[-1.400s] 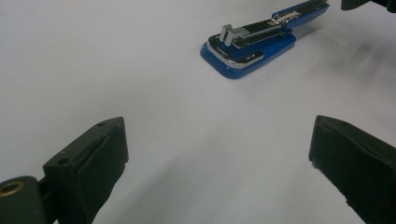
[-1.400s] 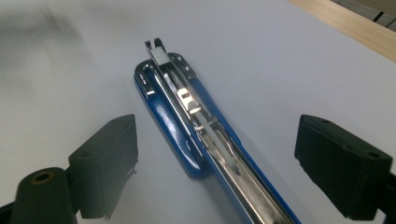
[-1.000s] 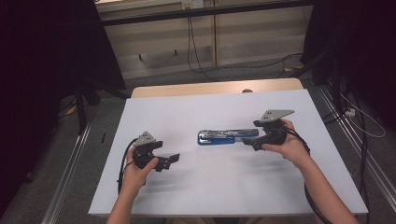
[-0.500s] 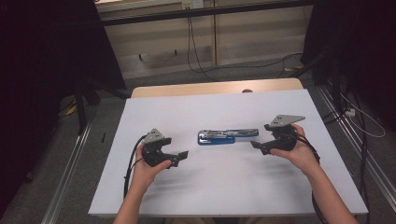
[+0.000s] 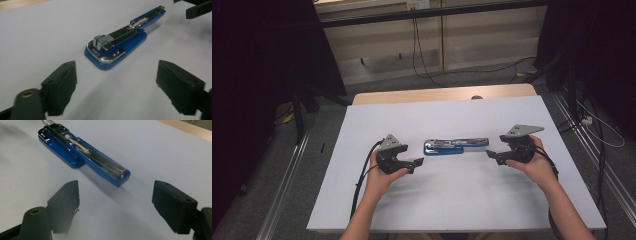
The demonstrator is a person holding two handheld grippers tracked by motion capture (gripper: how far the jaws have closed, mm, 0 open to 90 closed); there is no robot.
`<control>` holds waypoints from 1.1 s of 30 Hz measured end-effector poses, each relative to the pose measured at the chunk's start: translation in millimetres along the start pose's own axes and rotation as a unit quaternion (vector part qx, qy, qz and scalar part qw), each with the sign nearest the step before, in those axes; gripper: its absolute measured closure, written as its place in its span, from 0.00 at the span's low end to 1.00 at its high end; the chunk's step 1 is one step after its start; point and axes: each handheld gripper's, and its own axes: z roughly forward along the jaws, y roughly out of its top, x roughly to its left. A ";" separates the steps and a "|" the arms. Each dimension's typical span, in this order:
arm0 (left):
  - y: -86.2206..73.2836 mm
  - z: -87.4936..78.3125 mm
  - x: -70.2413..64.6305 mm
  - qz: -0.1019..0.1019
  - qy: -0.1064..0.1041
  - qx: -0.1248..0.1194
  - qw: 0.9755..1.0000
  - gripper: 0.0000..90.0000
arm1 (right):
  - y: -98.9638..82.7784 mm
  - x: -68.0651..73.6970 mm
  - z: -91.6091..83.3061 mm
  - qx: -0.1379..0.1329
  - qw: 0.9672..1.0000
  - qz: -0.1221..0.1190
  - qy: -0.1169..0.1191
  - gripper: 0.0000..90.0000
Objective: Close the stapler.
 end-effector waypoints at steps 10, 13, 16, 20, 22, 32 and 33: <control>7.0 21.4 3.5 0.014 0.007 -0.007 1.000 0.85 | -2.0 -1.4 6.3 -0.003 1.000 0.005 -0.007 0.22; 6.9 27.1 4.3 0.017 0.006 0.000 1.000 0.96 | -1.6 -2.6 5.7 -0.007 1.000 0.011 -0.007 0.22; 7.8 32.1 3.4 0.021 0.003 0.005 1.000 1.00 | -2.1 -4.8 5.9 -0.009 1.000 0.018 -0.008 0.23; 8.3 38.6 3.1 0.024 0.004 0.014 1.000 1.00 | -2.9 -6.7 6.4 -0.010 1.000 0.023 -0.008 0.28; 7.7 41.0 3.6 0.021 0.006 0.011 1.000 1.00 | -3.4 -6.5 7.8 -0.006 1.000 0.022 -0.010 0.29; 6.7 45.0 6.3 0.020 0.011 0.006 1.000 1.00 | -6.1 -8.1 11.1 0.000 1.000 0.024 -0.010 0.35; 6.6 45.6 6.3 0.021 0.011 0.006 1.000 1.00 | -6.4 -8.4 11.1 0.002 1.000 0.026 -0.011 0.36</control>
